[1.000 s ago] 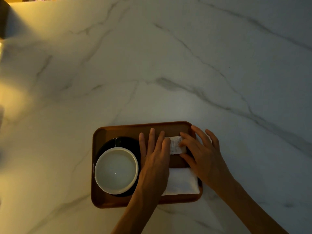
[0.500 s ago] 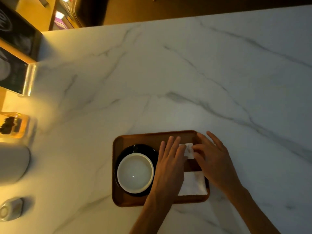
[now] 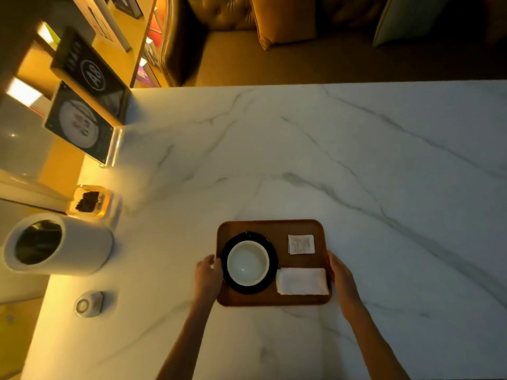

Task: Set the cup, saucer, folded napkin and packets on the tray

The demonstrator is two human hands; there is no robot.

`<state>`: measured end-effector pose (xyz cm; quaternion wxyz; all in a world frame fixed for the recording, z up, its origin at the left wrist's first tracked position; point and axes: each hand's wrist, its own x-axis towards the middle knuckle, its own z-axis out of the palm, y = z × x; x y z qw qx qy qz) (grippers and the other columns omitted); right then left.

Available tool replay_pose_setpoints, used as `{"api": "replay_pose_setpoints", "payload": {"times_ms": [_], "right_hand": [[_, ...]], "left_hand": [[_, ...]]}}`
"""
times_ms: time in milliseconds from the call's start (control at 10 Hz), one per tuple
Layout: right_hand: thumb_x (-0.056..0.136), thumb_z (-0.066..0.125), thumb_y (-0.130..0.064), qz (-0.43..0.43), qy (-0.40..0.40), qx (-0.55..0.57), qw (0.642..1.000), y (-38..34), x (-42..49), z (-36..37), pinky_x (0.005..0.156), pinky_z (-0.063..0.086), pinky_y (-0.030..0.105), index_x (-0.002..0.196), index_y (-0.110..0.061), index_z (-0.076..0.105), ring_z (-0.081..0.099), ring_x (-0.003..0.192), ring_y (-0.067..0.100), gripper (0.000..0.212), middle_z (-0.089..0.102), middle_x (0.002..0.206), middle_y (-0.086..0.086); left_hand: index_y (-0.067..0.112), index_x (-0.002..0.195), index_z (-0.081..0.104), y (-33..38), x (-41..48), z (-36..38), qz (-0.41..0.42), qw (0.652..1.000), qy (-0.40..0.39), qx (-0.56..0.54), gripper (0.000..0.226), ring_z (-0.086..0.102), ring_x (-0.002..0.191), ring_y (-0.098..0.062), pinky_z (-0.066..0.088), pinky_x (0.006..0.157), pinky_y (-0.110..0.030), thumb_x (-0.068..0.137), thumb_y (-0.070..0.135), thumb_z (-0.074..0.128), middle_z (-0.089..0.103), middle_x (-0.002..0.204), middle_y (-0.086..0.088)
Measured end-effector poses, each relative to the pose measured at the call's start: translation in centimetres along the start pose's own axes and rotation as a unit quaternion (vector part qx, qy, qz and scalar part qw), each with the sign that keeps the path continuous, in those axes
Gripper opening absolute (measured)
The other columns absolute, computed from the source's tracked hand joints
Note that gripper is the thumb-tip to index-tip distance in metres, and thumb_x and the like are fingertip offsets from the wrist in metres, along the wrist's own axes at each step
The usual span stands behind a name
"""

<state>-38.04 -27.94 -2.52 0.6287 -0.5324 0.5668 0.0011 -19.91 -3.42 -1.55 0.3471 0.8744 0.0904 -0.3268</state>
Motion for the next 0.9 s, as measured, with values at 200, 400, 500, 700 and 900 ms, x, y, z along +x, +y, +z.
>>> {"api": "replay_pose_setpoints", "payload": {"times_ms": [200, 400, 500, 700, 900], "right_hand": [[0.096, 0.040, -0.051, 0.028, -0.017, 0.089, 0.996, -1.0, -1.5, 0.4, 0.064, 0.054, 0.018, 0.107, -0.031, 0.066, 0.071, 0.086, 0.004, 0.034, 0.075, 0.093, -0.014], [0.100, 0.034, -0.047, 0.034, -0.046, 0.071, 0.996, -1.5, -1.9, 0.6, 0.093, 0.049, 0.038, 0.125, -0.022, 0.059, 0.063, 0.106, 0.019, 0.044, 0.066, 0.117, 0.003], [0.101, 0.033, -0.046, 0.026, -0.061, 0.043, 0.997, -1.9, -2.0, 0.6, 0.098, 0.047, 0.039, 0.134, -0.016, 0.052, 0.059, 0.113, 0.021, 0.048, 0.061, 0.126, 0.005], [0.101, 0.042, -0.031, -0.007, -0.105, -0.107, 0.989, -3.8, -3.0, -1.2, 0.115, 0.031, 0.046, 0.146, -0.009, 0.035, 0.039, 0.136, 0.030, 0.051, 0.041, 0.149, 0.013], [0.100, 0.046, -0.028, -0.196, -0.066, -0.214, 0.955, -8.1, -5.3, -2.7, 0.109, 0.033, 0.029, 0.142, -0.012, 0.044, 0.043, 0.135, 0.023, 0.044, 0.046, 0.147, 0.009]], "left_hand": [[0.004, 0.106, 0.069, -0.3, 0.1, -0.3, 0.056, 0.997, -0.038, -0.036, 0.023, 0.066, 0.089, -0.027, 0.057, 0.081, -0.047, 0.093, 0.014, 0.053, 0.072, 0.095, -0.010], [0.004, 0.125, 0.060, -0.2, -0.4, -0.8, 0.057, 0.995, -0.080, -0.024, 0.033, 0.064, 0.102, -0.029, 0.056, 0.089, -0.047, 0.094, 0.012, 0.052, 0.067, 0.111, -0.011], [0.006, 0.133, 0.053, 0.0, -0.7, -1.0, 0.045, 0.994, -0.095, -0.006, 0.040, 0.058, 0.114, -0.034, 0.050, 0.098, -0.052, 0.095, 0.017, 0.053, 0.059, 0.126, -0.016], [0.000, 0.127, 0.056, 1.0, -3.8, -1.9, 0.067, 0.991, -0.087, 0.072, 0.033, 0.057, 0.116, -0.034, 0.047, 0.099, -0.043, 0.099, 0.010, 0.042, 0.062, 0.125, -0.020], [0.006, 0.115, 0.064, 3.9, -7.9, -3.9, 0.143, 0.981, 0.060, 0.112, 0.032, 0.061, 0.108, -0.031, 0.046, 0.085, -0.037, 0.102, 0.020, 0.038, 0.067, 0.117, -0.014]]}}
